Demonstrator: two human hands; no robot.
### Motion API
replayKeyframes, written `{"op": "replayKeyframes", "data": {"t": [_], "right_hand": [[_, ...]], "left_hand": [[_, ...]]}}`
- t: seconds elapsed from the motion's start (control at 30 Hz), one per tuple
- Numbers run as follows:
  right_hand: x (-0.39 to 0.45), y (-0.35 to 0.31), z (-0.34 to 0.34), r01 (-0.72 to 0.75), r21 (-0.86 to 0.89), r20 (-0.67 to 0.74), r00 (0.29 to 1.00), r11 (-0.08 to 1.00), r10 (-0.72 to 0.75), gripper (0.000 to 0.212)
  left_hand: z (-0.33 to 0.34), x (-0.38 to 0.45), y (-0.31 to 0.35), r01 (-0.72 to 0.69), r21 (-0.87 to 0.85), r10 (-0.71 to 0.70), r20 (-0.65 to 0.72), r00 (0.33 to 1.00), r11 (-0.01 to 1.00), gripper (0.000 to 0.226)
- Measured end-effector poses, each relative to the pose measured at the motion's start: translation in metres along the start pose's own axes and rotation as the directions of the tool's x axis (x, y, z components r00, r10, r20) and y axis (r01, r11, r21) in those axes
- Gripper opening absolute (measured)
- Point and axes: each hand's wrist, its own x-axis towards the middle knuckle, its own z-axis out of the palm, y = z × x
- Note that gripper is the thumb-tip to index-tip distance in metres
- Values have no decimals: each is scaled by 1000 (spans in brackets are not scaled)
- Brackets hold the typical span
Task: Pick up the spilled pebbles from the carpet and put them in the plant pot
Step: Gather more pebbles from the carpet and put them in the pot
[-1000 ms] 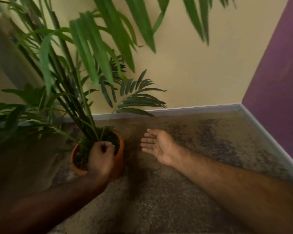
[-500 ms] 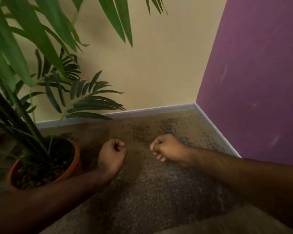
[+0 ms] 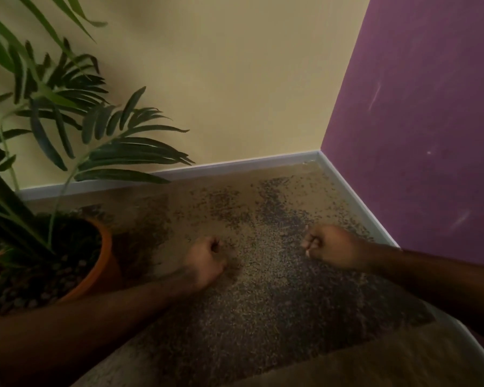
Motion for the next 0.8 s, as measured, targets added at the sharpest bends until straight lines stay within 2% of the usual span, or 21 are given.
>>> {"op": "replayKeyframes", "data": {"t": [0.1, 0.17, 0.27, 0.37, 0.47, 0.6, 0.7, 0.8], "right_hand": [[10, 21, 4, 20, -98, -3, 1000, 995, -20, 9], [15, 38, 8, 32, -158, -25, 999, 987, -37, 13], [24, 72, 15, 6, -192, -79, 997, 981, -22, 17], [30, 104, 18, -63, -229, -171, 985, 972, 23, 26], [35, 126, 23, -132, -233, -218, 973, 963, 81, 45], [38, 144, 36, -198, -293, -244, 961, 935, 127, 68], [37, 150, 46, -191, -343, -206, 971, 920, 124, 71], [36, 158, 63, -173, -348, -229, 969, 921, 96, 72]], "left_hand": [[21, 11, -6, 4, 21, -6, 83, 997, 1000, 23], [37, 19, -8, -2, 55, -4, 107, 994, 998, 38], [60, 34, -7, -68, 141, 52, 115, 992, 988, 49], [85, 49, 2, -193, 176, 180, 86, 980, 965, 50], [110, 59, 17, -297, 202, 288, 75, 955, 933, 52], [138, 73, 41, -436, 212, 415, 135, 899, 875, 59], [154, 90, 53, -494, 243, 467, 166, 869, 835, 59], [166, 104, 54, -486, 303, 455, 171, 874, 820, 51]]}}
